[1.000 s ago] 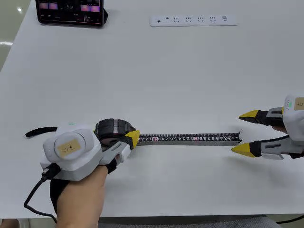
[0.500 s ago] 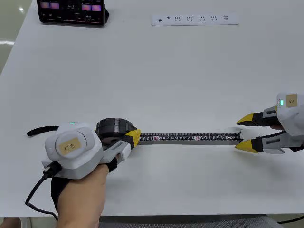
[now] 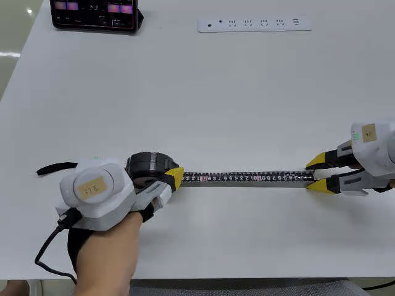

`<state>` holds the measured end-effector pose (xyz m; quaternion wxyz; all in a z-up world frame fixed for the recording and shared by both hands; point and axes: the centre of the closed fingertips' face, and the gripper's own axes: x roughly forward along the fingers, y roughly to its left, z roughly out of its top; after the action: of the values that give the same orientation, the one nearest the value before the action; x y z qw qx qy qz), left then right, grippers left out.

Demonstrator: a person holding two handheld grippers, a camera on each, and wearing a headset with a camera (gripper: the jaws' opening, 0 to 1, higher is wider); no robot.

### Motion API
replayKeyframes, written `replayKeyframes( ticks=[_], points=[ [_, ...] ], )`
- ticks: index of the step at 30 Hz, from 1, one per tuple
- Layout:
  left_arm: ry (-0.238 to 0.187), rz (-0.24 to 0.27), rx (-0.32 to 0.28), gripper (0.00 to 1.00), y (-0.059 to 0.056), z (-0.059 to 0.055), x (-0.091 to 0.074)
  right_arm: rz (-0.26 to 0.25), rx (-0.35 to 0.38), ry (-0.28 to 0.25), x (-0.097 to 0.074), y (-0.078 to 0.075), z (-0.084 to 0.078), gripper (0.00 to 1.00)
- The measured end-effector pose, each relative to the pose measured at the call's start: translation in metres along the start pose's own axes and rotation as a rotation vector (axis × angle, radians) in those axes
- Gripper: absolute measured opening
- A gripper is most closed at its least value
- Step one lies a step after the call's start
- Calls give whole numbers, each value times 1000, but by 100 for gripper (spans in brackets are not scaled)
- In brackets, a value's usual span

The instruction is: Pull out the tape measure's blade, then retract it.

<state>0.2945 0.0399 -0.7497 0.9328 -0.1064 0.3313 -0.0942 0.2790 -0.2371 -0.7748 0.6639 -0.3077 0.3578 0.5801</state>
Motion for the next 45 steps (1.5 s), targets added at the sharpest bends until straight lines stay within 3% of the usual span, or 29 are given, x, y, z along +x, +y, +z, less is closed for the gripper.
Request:
replayKeyframes(
  ticks=[8, 29, 45],
  points=[
    [3, 4, -4, 60, 0, 0, 0, -4, -27, 6, 0, 1, 0, 12],
    [21, 18, 22, 58, 2, -1, 1, -8, -20, 12, 1, 1, 0, 11],
    [26, 6, 9, 57, 2, -2, 0, -7, -20, 6, 4, -2, 6, 10]
  ],
)
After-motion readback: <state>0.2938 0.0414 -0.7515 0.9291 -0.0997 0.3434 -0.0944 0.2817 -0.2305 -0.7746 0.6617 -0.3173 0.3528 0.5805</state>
